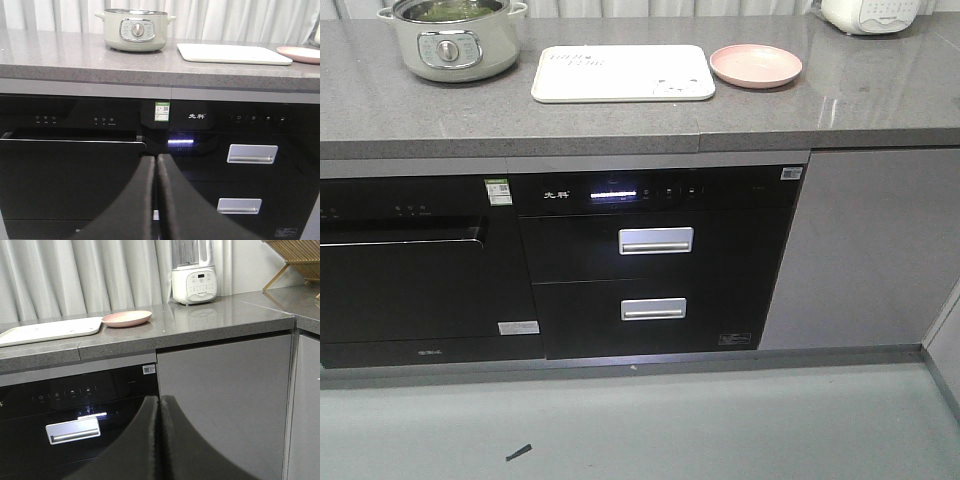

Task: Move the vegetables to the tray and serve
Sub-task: 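Drive the base forward toward the counter with the pot and tray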

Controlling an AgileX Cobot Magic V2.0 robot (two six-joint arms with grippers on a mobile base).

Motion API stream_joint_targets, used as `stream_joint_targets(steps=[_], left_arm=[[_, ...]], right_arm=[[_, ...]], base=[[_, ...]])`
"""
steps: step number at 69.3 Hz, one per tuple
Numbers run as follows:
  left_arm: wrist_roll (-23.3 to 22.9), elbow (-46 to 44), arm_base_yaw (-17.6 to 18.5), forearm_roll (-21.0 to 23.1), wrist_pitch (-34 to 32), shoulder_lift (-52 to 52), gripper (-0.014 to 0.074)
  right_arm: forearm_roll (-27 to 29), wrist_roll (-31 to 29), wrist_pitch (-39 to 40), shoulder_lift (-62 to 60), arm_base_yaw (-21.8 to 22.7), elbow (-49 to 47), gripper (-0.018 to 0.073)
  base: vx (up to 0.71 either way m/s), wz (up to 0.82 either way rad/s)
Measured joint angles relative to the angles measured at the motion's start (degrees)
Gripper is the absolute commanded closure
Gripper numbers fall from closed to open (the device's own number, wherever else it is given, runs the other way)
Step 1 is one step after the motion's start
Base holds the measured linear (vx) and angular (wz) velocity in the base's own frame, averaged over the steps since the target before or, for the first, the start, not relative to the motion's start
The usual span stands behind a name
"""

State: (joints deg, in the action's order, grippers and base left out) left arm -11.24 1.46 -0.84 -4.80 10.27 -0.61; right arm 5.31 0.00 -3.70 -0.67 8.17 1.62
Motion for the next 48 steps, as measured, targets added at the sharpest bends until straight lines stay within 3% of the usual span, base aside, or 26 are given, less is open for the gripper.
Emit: stream_joint_targets(steps=[48], left_arm=[[0.0,0.0,0.0,0.0,0.0,0.0,0.0602]], right_arm=[[0.0,0.0,0.0,0.0,0.0,0.0,0.0565]], base=[[0.09,0.01]])
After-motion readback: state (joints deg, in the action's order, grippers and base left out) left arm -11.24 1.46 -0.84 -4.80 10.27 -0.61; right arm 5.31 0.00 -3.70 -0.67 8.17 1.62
